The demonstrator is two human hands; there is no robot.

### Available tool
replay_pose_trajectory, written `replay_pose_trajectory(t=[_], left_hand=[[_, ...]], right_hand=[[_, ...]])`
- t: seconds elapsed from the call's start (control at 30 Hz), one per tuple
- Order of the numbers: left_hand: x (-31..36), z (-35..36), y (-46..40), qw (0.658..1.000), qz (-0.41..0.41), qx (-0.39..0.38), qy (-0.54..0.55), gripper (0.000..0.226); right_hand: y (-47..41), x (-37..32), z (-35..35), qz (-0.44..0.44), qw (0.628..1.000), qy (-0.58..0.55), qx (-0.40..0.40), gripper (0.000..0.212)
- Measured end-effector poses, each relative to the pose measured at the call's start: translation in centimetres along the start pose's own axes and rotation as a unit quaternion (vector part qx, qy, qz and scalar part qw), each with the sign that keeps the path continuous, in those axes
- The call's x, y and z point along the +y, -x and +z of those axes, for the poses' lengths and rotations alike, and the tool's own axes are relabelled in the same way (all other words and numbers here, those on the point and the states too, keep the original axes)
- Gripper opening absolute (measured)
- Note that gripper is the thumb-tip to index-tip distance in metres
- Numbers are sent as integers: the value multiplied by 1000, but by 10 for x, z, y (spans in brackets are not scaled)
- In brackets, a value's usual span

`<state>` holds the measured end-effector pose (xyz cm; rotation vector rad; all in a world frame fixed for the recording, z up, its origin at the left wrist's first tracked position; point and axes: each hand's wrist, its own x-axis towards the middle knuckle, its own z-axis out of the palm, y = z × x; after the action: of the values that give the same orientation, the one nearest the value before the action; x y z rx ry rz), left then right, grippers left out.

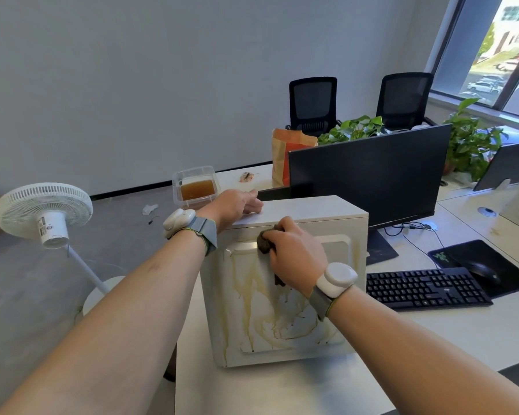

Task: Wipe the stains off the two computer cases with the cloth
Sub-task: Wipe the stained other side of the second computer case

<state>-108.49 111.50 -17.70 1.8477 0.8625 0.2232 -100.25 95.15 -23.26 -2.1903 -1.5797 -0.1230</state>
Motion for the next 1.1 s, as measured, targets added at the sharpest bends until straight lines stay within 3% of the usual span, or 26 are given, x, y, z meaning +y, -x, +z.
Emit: replay_pose_trajectory(t=[0.1, 0.2, 0.3, 0.43, 0.67, 0.97, 1.1], left_hand=[[-1, -1, 1, 1000, 0, -11, 0, 46], [-8, -10, -11, 1000, 2, -8, -4, 25], [-9, -8, -14, 999, 11, -37, -7, 19], [-1, -5, 1, 999, -24, -33, -10, 62], [7, -3, 6, 997, -30, -39, -52, 70], [6, -4, 6, 996, -4, -37, -79, 60], [5, -4, 6, 993, -2, -49, -103, 59]], right_hand=[[0, -4, 2, -6, 1000, -4, 6, 25], [-1, -11, 4, -10, 999, 17, -35, 21], [-4, -21, 7, -43, 999, 7, 15, 19], [-5, -34, 26, -141, 989, 37, 30, 40], [-10, -35, 31, -155, 978, 142, 15, 44], [17, 41, 1, 28, 994, 87, 56, 27], [26, 76, -17, 188, 976, 43, 100, 25]])
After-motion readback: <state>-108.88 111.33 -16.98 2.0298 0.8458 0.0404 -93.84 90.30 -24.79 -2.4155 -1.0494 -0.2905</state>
